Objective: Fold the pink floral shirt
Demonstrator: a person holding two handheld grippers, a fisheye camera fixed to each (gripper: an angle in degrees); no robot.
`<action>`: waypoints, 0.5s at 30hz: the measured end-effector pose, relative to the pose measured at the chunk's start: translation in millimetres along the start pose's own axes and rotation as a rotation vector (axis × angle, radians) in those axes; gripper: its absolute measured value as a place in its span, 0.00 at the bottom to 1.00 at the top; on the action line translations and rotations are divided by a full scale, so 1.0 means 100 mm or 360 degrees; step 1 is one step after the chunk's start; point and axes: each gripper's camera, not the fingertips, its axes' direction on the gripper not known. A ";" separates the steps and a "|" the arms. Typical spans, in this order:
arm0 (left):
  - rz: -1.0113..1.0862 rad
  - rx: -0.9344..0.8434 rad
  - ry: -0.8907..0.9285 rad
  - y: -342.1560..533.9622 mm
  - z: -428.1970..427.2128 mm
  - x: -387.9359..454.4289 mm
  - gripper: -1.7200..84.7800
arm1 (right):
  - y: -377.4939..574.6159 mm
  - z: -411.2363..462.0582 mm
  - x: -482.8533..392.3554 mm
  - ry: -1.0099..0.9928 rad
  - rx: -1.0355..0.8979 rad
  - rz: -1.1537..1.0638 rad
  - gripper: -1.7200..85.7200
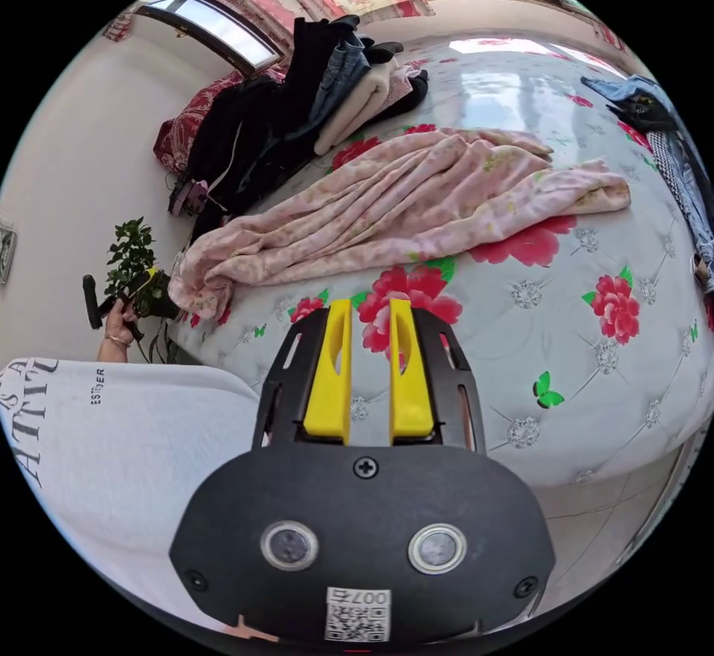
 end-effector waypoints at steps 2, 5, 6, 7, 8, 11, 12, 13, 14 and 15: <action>-0.0054 -0.0004 -0.0013 0.17 -0.06 -0.06 0.10 | -0.18 0.05 0.10 0.0023 0.0028 0.0046 0.10; -0.0055 -0.0059 0.0087 0.45 0.12 0.14 0.11 | -0.53 0.06 0.30 0.0067 0.0098 0.0097 0.10; -0.0027 -0.0129 0.0170 0.52 0.27 0.29 0.12 | -0.71 0.06 0.37 0.0100 0.0124 0.0103 0.10; 0.0006 -0.0209 0.0234 0.58 0.42 0.46 0.12 | -0.91 0.06 0.44 0.0147 0.0139 0.0089 0.10; 0.0030 -0.0239 0.0262 0.59 0.49 0.55 0.12 | -1.02 0.07 0.47 0.0173 0.0144 0.0084 0.11; 0.0175 -0.0286 0.0394 0.57 0.67 1.00 0.12 | -1.63 0.12 0.61 0.0279 0.0193 0.0054 0.11; 0.0218 -0.0292 0.0444 0.51 0.70 1.13 0.12 | -1.87 0.17 0.68 0.0331 0.0199 0.0041 0.11; 0.0256 -0.0298 0.0490 0.45 0.73 1.24 0.12 | -2.11 0.25 0.75 0.0390 0.0197 0.0039 0.11; 0.0269 -0.0300 0.0510 0.41 0.74 1.28 0.12 | -2.22 0.30 0.80 0.0415 0.0190 0.0045 0.11; 0.0294 -0.0308 0.0547 0.34 0.76 1.36 0.12 | -2.44 0.43 0.90 0.0463 0.0161 0.0067 0.11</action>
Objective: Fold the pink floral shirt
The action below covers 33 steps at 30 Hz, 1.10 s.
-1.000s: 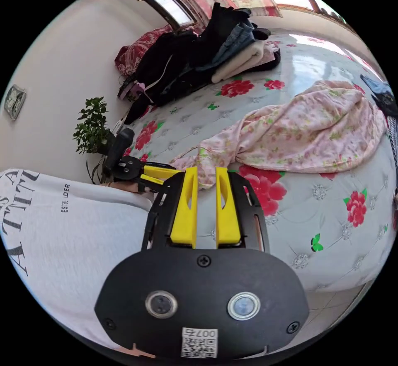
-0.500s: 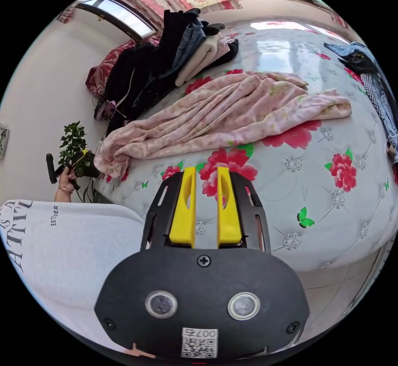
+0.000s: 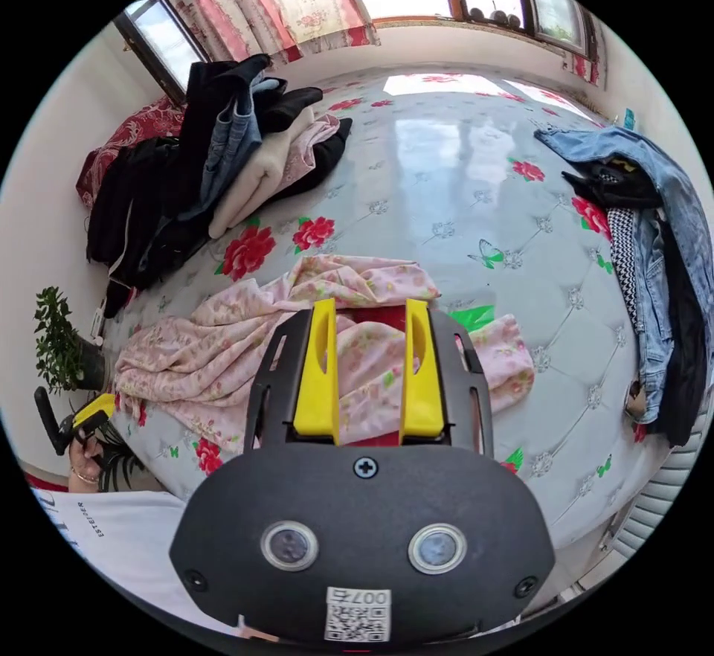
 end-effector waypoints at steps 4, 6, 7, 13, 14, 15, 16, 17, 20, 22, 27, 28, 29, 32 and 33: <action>0.0072 -0.0037 0.0038 -0.25 0.09 0.12 0.12 | -0.48 0.76 0.15 -0.0022 -0.0191 0.0071 0.08; 0.0110 -0.0045 0.0040 -0.34 0.13 0.17 0.13 | -0.56 1.06 0.15 -0.0074 -0.0313 0.0096 0.05; 0.0140 -0.0052 0.0049 -0.40 0.16 0.21 0.13 | -0.59 1.15 0.11 -0.0110 -0.0329 0.0102 0.03; 0.0415 0.0156 0.0209 -0.65 0.11 0.55 0.20 | -0.49 0.11 -1.26 -0.0691 0.0139 -0.0515 0.02; 0.0464 0.0216 0.0240 -0.66 0.07 0.60 0.21 | -0.43 -0.04 -1.49 -0.0769 0.0165 -0.0623 0.02; 0.0545 0.0326 0.0268 -0.66 -0.02 0.71 0.21 | -0.28 -0.32 -1.94 -0.0945 0.0205 -0.0829 0.02; 0.0616 0.0411 0.0272 -0.63 -0.12 0.80 0.21 | -0.09 -0.58 -2.34 -0.1138 0.0235 -0.1019 0.02; 0.0640 0.0449 0.0268 -0.61 -0.16 0.84 0.20 | 0.00 -0.69 -2.52 -0.1231 0.0243 -0.1101 0.03; 0.0605 0.0570 0.0144 -0.41 -0.41 0.82 0.03 | 0.40 -0.91 -3.15 -0.1544 0.0198 -0.1327 0.05; 0.0440 0.0612 0.0072 -0.14 -0.60 0.53 0.02 | 0.54 -0.80 -3.31 -0.1369 0.0173 -0.1316 0.07; 0.0088 0.0533 0.0158 0.48 -0.85 -0.24 0.02 | 0.28 -0.25 -2.53 -0.0725 0.0024 -0.0865 0.09; 0.0037 0.0488 0.0158 0.62 -0.87 -0.35 0.02 | 0.16 -0.13 -2.19 -0.0547 0.0005 -0.0702 0.10; 0.0017 0.0464 0.0166 0.69 -0.87 -0.39 0.03 | 0.09 -0.06 -2.02 -0.0459 -0.0010 -0.0618 0.10; -0.0120 0.0366 0.0183 0.93 -0.76 -0.51 0.07 | -0.30 0.24 -1.31 -0.0215 -0.0145 -0.0271 0.12; -0.0172 0.0371 0.0196 0.98 -0.71 -0.52 0.10 | -0.48 0.34 -1.15 -0.0240 -0.0177 -0.0189 0.12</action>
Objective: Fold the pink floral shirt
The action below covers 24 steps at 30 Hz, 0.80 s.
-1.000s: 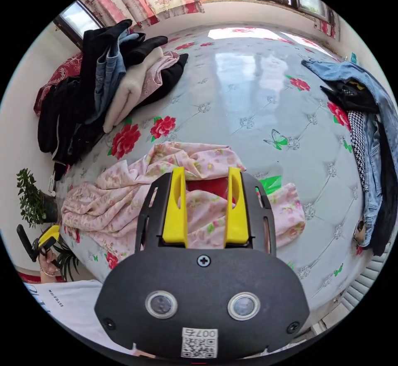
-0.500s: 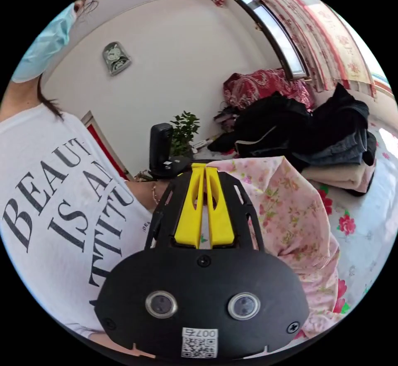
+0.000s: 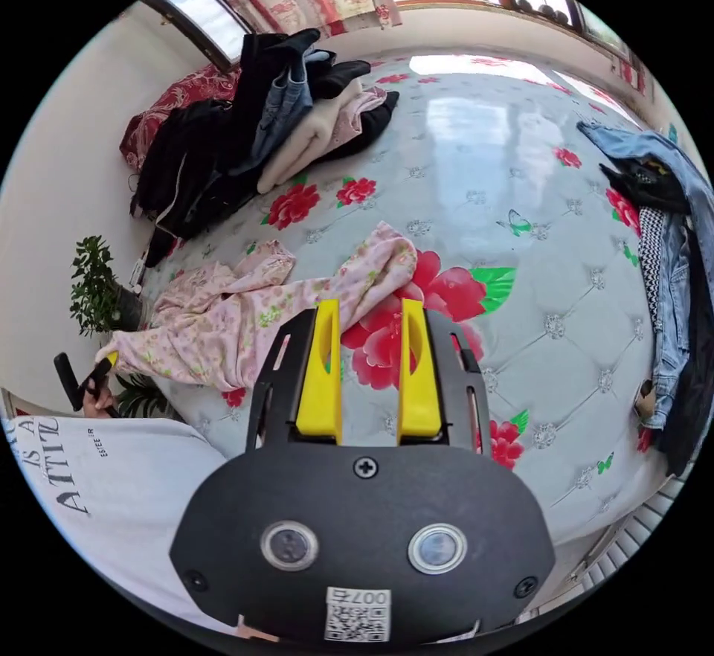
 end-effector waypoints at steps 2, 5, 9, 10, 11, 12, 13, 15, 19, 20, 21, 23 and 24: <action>-0.0066 0.0030 0.0016 0.03 0.06 0.00 0.12 | -0.29 0.09 0.11 -0.0056 0.0002 0.0059 0.13; -0.0133 0.0106 -0.0062 -0.01 0.17 0.03 0.15 | -0.81 0.37 -0.02 -0.0036 -0.0038 0.0020 0.14; -0.0271 -0.0004 -0.0175 -0.14 0.64 -0.09 0.19 | -1.39 1.02 -0.13 -0.0023 -0.0281 0.0082 0.11; -0.0308 -0.0060 -0.0178 -0.17 0.82 -0.11 0.20 | -1.48 1.15 -0.16 0.0036 -0.0362 0.0103 0.07; -0.0320 -0.0100 -0.0178 -0.18 0.92 -0.11 0.19 | -1.51 1.09 -0.20 0.0135 -0.0271 0.0096 0.06; -0.0329 -0.0198 -0.0186 -0.20 1.13 -0.11 0.18 | -1.57 1.01 -0.30 0.0211 -0.0208 0.0029 0.04; -0.0351 -0.0339 -0.0252 -0.20 1.37 -0.12 0.11 | -1.67 0.98 -0.36 0.0180 -0.0234 -0.0022 0.03; -0.0387 -0.0562 -0.0407 -0.16 1.69 -0.16 0.04 | -1.81 0.84 -0.42 0.0030 -0.0268 -0.0115 0.02; -0.0333 -0.0352 -0.0317 -0.44 1.48 -0.09 0.01 | -2.31 -0.36 -0.25 -0.0326 0.0094 -0.0093 0.02; -0.0320 -0.0281 -0.0297 -0.54 1.36 -0.06 0.01 | -2.40 -0.60 -0.21 -0.0388 0.0158 -0.0099 0.02; -0.0276 -0.0136 -0.0241 -0.76 1.10 0.01 0.01 | -2.57 -1.14 -0.15 -0.0496 0.0296 -0.0131 0.02; -0.0151 0.0111 -0.0168 -1.15 0.65 0.20 0.01 | -2.81 -2.05 -0.08 -0.0574 0.0519 -0.0178 0.02; -0.0043 0.0281 -0.0123 -1.43 0.32 0.37 0.01 | -2.93 -2.72 -0.04 -0.0659 0.0685 -0.0220 0.02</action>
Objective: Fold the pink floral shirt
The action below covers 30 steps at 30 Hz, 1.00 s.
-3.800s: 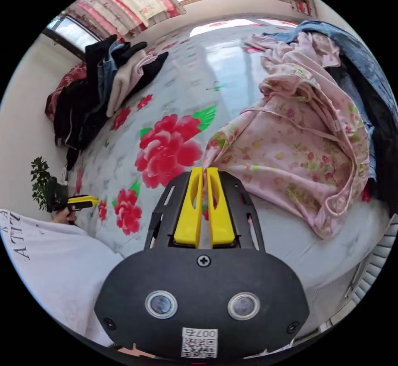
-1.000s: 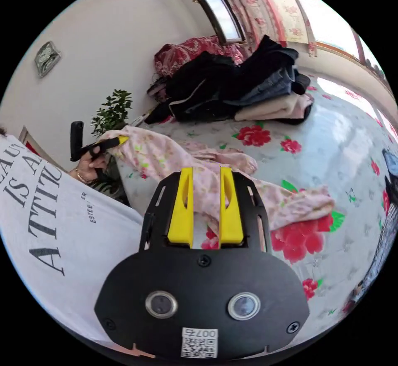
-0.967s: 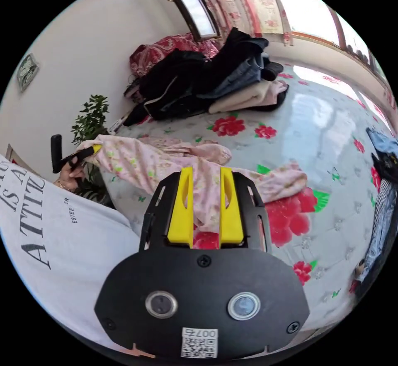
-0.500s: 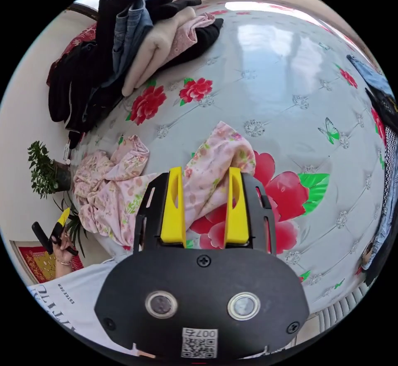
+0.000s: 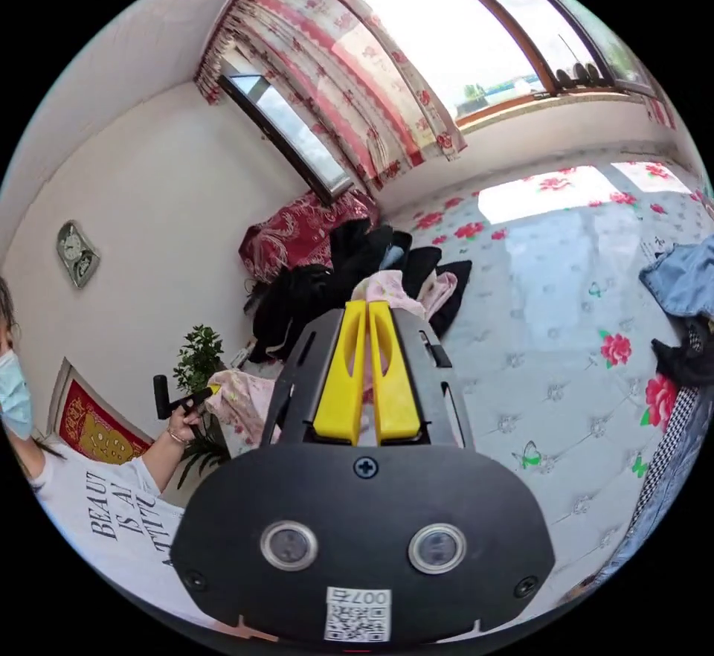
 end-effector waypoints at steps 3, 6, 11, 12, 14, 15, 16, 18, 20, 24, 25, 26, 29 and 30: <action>0.0216 0.0381 0.0217 -0.80 -0.80 0.48 0.01 | -0.85 -1.54 -0.53 -0.0257 0.0484 -0.0108 0.02; 0.0456 0.0752 0.0392 -1.28 -1.67 1.06 0.01 | -1.21 -3.24 -1.34 -0.0403 0.1036 -0.0348 0.02; 0.0773 0.1115 0.0610 -1.25 -2.65 1.71 0.01 | -0.77 -5.23 -2.91 -0.0214 0.1560 -0.0880 0.02; 0.0810 0.1184 0.0597 -1.13 -2.77 1.78 0.01 | -0.59 -5.49 -3.22 -0.0105 0.1613 -0.0967 0.02; 0.0876 0.1225 0.0547 -0.95 -2.84 1.85 0.01 | -0.32 -5.71 -3.53 0.0039 0.1665 -0.1050 0.02; 0.0914 0.1195 0.0548 -0.83 -2.78 1.85 0.01 | -0.19 -5.75 -3.63 0.0084 0.1632 -0.1066 0.02; 0.0940 0.1138 0.0552 -0.70 -2.66 1.83 0.01 | -0.10 -5.70 -3.67 0.0112 0.1541 -0.1056 0.02; 0.0928 0.0999 0.0530 -0.48 -2.37 1.76 0.01 | 0.08 -5.46 -3.64 0.0191 0.1345 -0.1021 0.02; 0.0913 0.0840 0.0487 -0.20 -2.00 1.63 0.01 | 0.36 -5.07 -3.50 0.0292 0.1161 -0.0989 0.02; 0.0708 0.0330 0.0315 0.63 -0.92 1.16 0.01 | 1.24 -3.86 -2.67 0.0601 0.0701 -0.0608 0.02; 0.0586 0.0147 0.0227 0.90 -0.57 1.01 0.01 | 1.51 -3.48 -2.30 0.0687 0.0555 -0.0376 0.02; 0.0541 0.0043 0.0181 1.03 -0.38 0.94 0.02 | 1.65 -3.29 -2.09 0.0698 0.0491 -0.0241 0.02; 0.0316 -0.0488 0.0062 1.62 0.45 0.68 0.04 | 2.24 -2.34 -1.25 0.0742 0.0231 0.0241 0.02; 0.0272 -0.0581 0.0010 1.78 0.63 0.63 0.05 | 2.37 -1.98 -1.03 0.0729 0.0135 0.0339 0.02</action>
